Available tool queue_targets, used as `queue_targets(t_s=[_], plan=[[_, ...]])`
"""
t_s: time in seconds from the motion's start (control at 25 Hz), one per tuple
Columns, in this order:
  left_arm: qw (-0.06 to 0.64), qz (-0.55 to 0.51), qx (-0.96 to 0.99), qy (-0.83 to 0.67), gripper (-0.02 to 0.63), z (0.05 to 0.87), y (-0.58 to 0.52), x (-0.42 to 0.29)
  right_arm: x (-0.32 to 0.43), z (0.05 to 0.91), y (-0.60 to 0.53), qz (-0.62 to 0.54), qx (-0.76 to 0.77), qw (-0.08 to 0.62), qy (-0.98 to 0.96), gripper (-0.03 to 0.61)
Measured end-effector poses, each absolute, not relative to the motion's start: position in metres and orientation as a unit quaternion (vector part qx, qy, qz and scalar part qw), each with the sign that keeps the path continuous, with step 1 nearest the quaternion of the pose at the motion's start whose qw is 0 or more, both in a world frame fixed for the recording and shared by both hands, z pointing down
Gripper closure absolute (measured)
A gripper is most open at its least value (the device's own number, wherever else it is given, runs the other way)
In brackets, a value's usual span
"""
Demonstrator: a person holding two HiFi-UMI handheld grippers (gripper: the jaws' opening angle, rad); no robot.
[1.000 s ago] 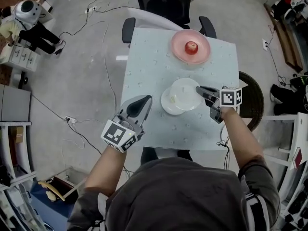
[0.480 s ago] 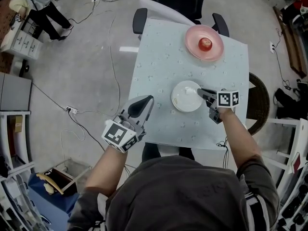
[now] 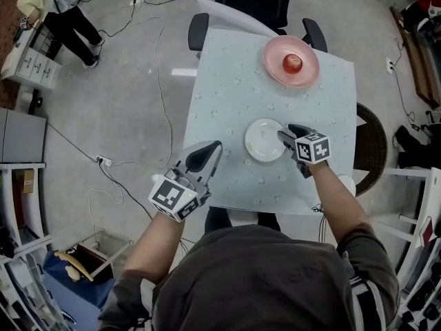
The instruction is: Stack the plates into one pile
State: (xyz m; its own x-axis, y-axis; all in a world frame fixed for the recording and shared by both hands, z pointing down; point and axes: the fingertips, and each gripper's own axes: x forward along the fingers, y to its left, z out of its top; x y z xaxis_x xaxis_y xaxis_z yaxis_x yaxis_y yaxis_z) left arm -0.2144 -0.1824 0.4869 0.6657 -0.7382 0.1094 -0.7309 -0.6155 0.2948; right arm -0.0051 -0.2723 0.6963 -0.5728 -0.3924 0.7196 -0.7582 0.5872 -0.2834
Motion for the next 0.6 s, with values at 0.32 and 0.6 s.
queue_targets(t_s=[0.32,0.6], plan=[[0.143,-0.001,0.916,-0.376,0.607,0.474,-0.190,-0.178,0.016,0.632,-0.278,0.264,0.360,0.248,-0.860,0.374],[0.125,0.010,0.941,-0.316,0.607,0.459,-0.203,-0.099,0.088,0.558,-0.276,0.236,0.403,0.176,-0.866,0.374]])
